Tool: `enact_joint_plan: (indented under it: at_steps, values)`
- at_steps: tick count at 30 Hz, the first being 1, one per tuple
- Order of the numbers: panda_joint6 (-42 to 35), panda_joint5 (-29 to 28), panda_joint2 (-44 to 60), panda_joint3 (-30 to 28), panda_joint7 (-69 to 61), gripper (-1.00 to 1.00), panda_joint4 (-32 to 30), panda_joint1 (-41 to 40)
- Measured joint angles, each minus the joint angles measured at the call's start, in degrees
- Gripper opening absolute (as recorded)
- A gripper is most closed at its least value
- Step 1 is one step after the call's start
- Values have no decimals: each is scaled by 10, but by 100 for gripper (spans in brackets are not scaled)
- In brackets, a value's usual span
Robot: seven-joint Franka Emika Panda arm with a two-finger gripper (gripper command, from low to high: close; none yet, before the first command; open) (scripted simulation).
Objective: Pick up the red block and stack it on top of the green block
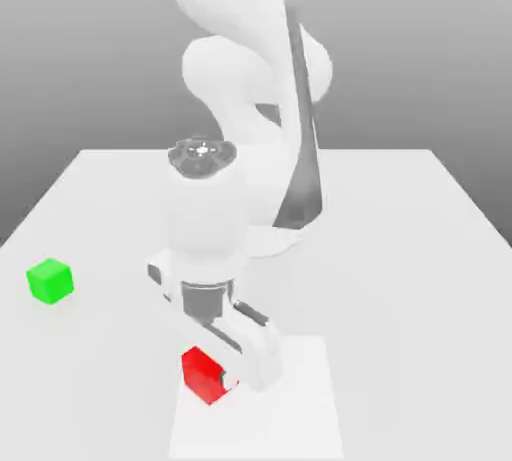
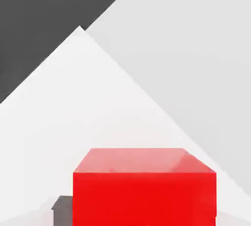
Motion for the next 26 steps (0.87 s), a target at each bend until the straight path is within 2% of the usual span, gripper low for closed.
enact_joint_plan:
  at_steps: [2, 16, 20, 23, 24, 26]
  values:
    - [-24, 3, -29, -13, 8, -100, -6, -21]
    - [-77, -21, -124, -178, 206, -100, -45, -344]
    - [-31, 12, -78, -195, 201, -100, -47, -364]
    - [25, 59, -17, -173, 169, -100, -44, -374]
    - [37, 69, -5, -167, 161, 100, -44, -377]
    - [37, 69, -5, -167, 161, 100, -44, -377]
